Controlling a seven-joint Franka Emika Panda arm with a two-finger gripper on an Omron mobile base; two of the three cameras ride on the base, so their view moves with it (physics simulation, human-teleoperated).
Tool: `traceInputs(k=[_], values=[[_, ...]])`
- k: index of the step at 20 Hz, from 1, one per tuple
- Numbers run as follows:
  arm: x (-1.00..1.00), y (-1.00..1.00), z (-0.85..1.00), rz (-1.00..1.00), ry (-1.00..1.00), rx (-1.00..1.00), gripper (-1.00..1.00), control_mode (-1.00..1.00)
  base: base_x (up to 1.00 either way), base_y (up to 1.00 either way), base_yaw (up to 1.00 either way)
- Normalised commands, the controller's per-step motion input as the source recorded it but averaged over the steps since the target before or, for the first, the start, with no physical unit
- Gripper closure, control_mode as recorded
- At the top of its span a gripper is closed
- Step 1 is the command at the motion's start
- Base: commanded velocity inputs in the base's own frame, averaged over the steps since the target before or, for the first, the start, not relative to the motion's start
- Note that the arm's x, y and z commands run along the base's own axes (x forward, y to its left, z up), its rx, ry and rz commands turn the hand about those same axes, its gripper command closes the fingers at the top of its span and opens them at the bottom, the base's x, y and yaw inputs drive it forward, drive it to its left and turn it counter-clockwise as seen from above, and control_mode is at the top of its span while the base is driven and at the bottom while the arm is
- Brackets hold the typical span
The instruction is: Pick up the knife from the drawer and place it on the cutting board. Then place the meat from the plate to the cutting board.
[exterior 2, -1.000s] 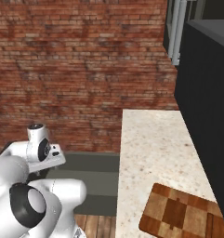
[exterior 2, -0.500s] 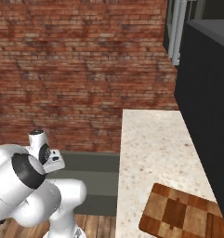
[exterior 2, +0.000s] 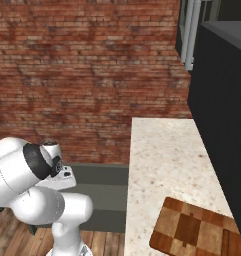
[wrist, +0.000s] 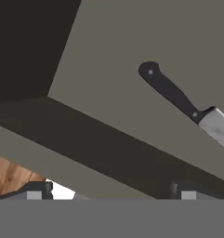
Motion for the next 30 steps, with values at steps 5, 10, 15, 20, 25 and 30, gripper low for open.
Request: traceInputs(k=[5,10,15,20,25,30], values=[[0.01,-0.04,-0.06,-0.03,0.17,0.0,-1.0,-1.0,0.0,0.0,0.0],[0.02,0.0,-0.15,-0.01,0.05,0.0,-1.0,-1.0,0.0,0.0,0.0],[0.0,0.0,-0.15,0.0,0.0,0.0,-1.0,-1.0,0.0,0.0,0.0],[0.0,0.0,-0.24,0.01,-0.06,0.01,-1.0,-1.0,0.0,0.0,0.0],[0.02,0.0,-0.21,0.0,-0.02,0.02,-1.0,-1.0,0.0,0.0,0.0],[0.14,0.0,-0.17,0.0,0.0,0.06,-1.0,-1.0,0.0,0.0,0.0]])
